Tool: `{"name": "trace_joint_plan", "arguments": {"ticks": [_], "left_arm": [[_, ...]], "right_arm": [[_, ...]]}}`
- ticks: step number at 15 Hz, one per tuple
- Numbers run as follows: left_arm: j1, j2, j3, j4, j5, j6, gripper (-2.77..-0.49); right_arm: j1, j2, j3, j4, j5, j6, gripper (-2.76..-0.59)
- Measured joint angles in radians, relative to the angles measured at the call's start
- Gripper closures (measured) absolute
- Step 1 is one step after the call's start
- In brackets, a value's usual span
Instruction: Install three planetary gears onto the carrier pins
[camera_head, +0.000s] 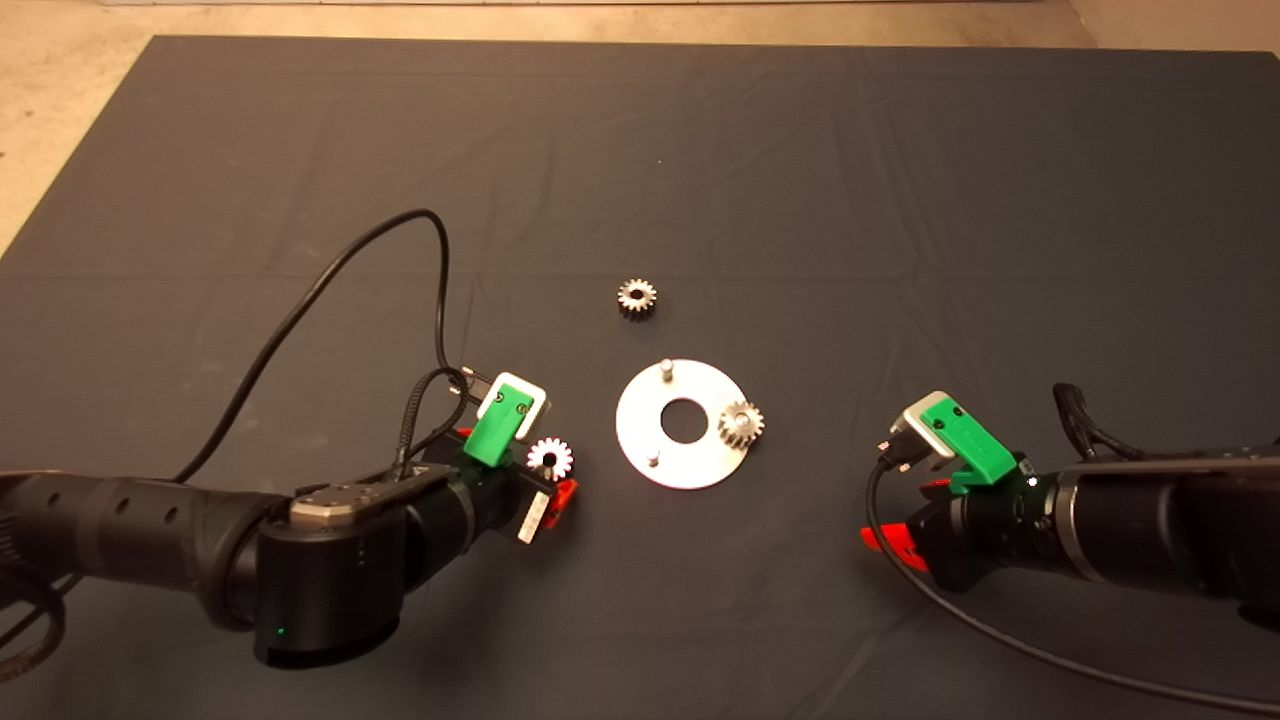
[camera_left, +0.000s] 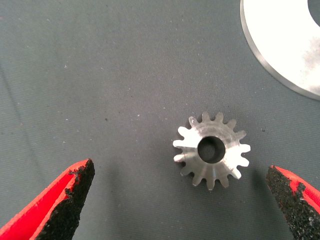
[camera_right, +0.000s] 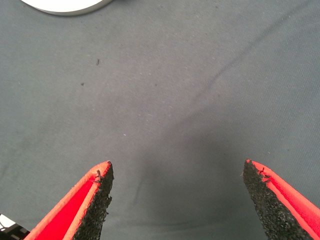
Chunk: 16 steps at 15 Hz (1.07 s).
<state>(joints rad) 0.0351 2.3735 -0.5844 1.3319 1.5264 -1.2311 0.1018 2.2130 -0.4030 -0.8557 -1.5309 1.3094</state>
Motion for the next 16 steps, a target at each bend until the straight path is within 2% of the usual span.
{"name": "trace_joint_plan", "arguments": {"ticks": [4, 10, 11, 14, 16], "left_arm": [[0.025, 0.009, -0.021, 0.005, 0.000, 0.002, -2.48], [0.028, 0.012, -0.029, 0.024, 0.000, 0.002, -2.38], [0.028, 0.012, -0.029, 0.024, 0.000, 0.002, -2.27], [0.028, 0.012, -0.029, 0.026, 0.000, 0.002, -2.23], [0.028, 0.015, -0.037, 0.026, 0.000, 0.002, -2.08]], "right_arm": [[-0.004, -0.006, 0.000, -0.001, 0.000, 0.000, -1.92], [-0.003, -0.008, 0.000, -0.001, 0.001, 0.000, -1.92], [-0.003, -0.008, 0.000, -0.001, 0.001, 0.000, -1.92], [-0.003, -0.008, 0.000, -0.001, 0.000, 0.000, -1.92], [-0.003, -0.008, 0.000, -0.001, 0.001, 0.000, -1.92]]}}
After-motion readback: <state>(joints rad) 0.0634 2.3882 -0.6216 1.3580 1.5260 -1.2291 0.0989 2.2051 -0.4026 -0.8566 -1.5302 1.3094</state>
